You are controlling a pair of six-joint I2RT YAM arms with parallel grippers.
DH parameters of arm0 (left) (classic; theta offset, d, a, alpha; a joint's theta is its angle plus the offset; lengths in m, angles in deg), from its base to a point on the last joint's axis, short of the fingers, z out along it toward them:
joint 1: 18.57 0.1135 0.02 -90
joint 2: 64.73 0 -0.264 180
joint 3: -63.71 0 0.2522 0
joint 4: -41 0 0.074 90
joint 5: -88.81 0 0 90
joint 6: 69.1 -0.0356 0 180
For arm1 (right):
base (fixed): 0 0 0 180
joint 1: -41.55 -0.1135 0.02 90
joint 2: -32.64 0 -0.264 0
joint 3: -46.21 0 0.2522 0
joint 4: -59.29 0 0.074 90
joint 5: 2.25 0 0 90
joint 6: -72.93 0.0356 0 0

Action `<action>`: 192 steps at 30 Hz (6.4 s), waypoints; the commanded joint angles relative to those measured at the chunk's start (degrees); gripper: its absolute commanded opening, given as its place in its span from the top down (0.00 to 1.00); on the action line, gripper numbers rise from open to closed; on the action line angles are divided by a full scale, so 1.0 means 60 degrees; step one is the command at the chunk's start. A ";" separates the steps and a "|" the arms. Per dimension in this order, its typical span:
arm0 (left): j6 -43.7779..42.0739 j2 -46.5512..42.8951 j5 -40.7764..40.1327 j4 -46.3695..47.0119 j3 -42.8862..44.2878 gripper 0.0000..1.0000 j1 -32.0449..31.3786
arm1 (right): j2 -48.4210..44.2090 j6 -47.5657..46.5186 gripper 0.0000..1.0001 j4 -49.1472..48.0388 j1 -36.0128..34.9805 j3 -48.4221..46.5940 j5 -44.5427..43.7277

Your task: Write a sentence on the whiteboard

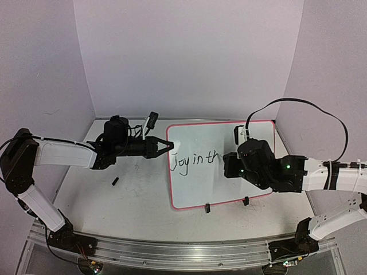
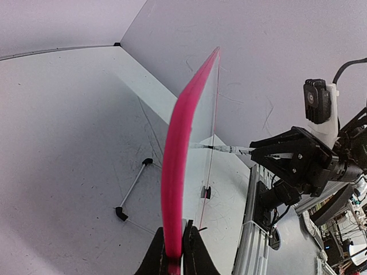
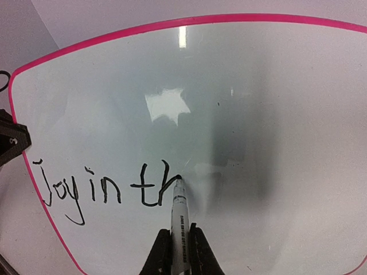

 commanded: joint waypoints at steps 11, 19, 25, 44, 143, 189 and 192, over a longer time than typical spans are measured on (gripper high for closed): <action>-0.0117 -0.0160 -0.0704 -0.0044 -0.0006 1.00 0.0051 | -0.0383 0.0453 1.00 0.0574 0.0046 0.0738 0.0563; -0.0132 -0.0133 -0.0687 -0.0044 0.0000 1.00 0.0058 | -0.0838 0.0338 1.00 0.0707 0.0048 0.0444 0.0097; -0.0146 -0.0163 -0.0690 -0.0044 -0.0045 1.00 0.0058 | -0.1218 0.0144 1.00 0.0229 0.0206 0.0618 0.0311; -0.0117 -0.0187 -0.0650 -0.0054 0.0001 1.00 0.0047 | -0.0570 0.0138 1.00 -0.0478 0.0249 0.0647 0.0404; -0.0044 -0.0316 -0.0700 -0.0077 -0.0018 0.88 0.0050 | -0.3318 -0.0996 1.00 0.0674 0.0528 0.1326 0.0090; -0.0460 0.0669 -0.0647 -0.0087 0.0622 1.00 0.0006 | -0.2480 -0.1275 1.00 0.1053 0.1244 0.0722 0.1234; -0.0492 0.0697 -0.0625 -0.0087 0.0601 1.00 0.0001 | -0.2428 -0.1074 1.00 0.1148 0.1242 0.0664 0.0954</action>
